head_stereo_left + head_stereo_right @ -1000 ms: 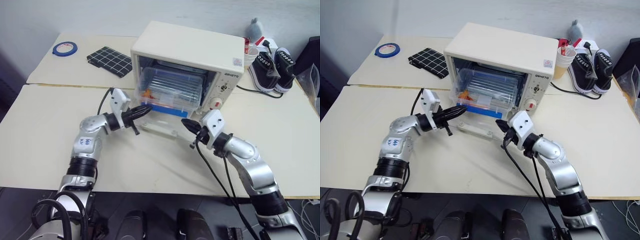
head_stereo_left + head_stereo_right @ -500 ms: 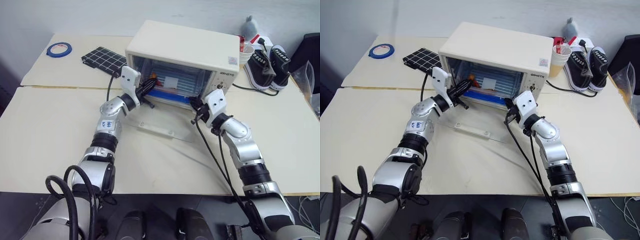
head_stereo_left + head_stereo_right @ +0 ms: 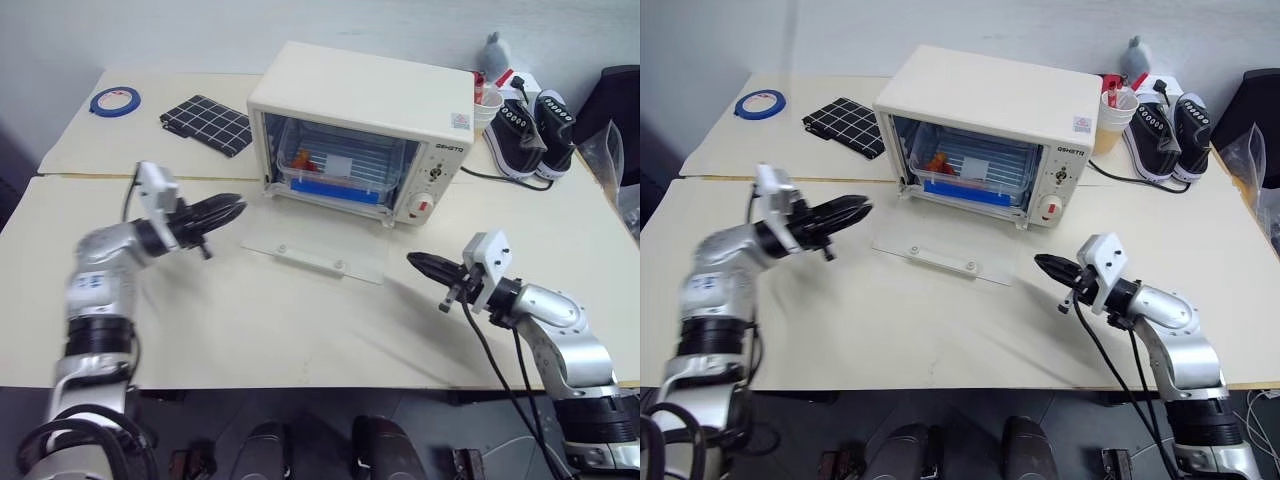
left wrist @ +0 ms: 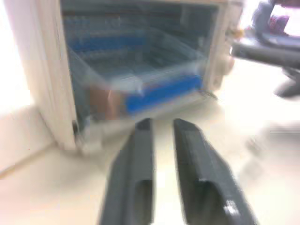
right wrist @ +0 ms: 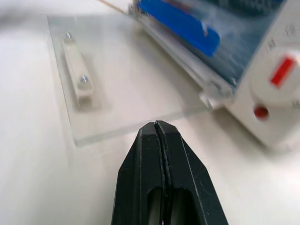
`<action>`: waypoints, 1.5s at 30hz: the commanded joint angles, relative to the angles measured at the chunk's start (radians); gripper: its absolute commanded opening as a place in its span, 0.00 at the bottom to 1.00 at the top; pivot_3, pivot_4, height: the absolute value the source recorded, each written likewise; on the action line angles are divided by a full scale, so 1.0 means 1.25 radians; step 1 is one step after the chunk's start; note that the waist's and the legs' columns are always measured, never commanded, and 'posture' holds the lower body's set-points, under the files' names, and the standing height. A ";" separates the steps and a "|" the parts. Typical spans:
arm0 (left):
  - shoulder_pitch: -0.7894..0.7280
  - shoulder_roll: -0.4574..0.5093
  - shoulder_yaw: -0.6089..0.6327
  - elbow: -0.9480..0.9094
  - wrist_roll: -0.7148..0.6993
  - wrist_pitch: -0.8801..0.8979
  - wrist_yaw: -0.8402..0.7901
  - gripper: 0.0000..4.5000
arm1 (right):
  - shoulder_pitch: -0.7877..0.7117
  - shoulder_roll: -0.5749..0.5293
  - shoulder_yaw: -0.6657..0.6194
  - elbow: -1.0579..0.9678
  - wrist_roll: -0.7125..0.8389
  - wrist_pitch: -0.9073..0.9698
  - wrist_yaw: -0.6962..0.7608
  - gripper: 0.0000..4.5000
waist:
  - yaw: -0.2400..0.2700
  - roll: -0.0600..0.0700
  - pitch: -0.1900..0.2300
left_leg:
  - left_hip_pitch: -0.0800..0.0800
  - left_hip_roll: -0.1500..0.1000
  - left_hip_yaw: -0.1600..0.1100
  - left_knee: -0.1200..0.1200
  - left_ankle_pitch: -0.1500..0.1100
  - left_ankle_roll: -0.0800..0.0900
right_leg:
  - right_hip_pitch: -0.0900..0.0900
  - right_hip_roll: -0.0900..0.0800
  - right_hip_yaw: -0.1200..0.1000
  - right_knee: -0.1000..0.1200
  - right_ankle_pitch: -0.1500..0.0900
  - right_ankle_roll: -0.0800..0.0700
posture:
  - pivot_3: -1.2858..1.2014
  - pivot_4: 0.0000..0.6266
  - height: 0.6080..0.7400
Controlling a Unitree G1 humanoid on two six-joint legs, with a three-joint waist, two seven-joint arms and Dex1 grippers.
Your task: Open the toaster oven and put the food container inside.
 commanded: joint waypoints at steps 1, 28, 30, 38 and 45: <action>0.063 0.046 0.042 -0.096 -0.046 0.051 -0.028 0.47 | -0.011 -0.009 0.009 0.071 -0.029 -0.051 0.039 0.00 | 0.003 0.000 0.000 | 0.000 0.000 -0.001 0.000 0.000 0.000 | 0.000 -0.001 0.000 0.000 0.000 0.000 | 0.52 0.24 1.00; 0.254 0.078 0.139 -0.264 -0.122 0.159 0.050 0.99 | -0.329 0.197 -0.078 0.118 0.176 -0.116 0.021 0.00 | -0.005 0.003 0.001 | 0.000 0.000 -0.002 -0.001 0.000 0.000 | 0.000 -0.002 -0.001 0.001 0.000 0.000 | 0.52 0.24 1.00; 0.246 0.066 0.123 -0.243 -0.085 0.085 0.042 1.00 | -0.312 0.160 -0.080 0.095 0.196 -0.066 0.054 0.04 | 0.001 0.003 0.002 | 0.000 -0.001 -0.003 -0.001 0.000 0.000 | 0.000 -0.003 -0.001 0.001 0.000 0.000 | 0.52 0.24 1.00; 0.344 0.082 0.115 -0.230 0.013 -0.101 -0.009 1.00 | -0.061 -0.048 -0.059 -0.087 0.189 -0.012 0.264 0.59 | 0.000 0.003 0.002 | -0.001 -0.002 0.000 -0.001 -0.002 0.003 | 0.000 -0.004 -0.002 -0.002 0.000 0.000 | 0.52 0.24 1.00; 0.484 0.057 0.116 -0.274 0.051 -0.241 -0.020 1.00 | 0.096 -0.039 -0.023 -0.117 0.133 -0.100 0.309 0.99 | 0.001 0.003 0.001 | 0.002 -0.001 0.003 -0.001 -0.003 0.003 | 0.000 -0.005 -0.001 -0.001 0.000 0.000 | 0.52 0.24 1.00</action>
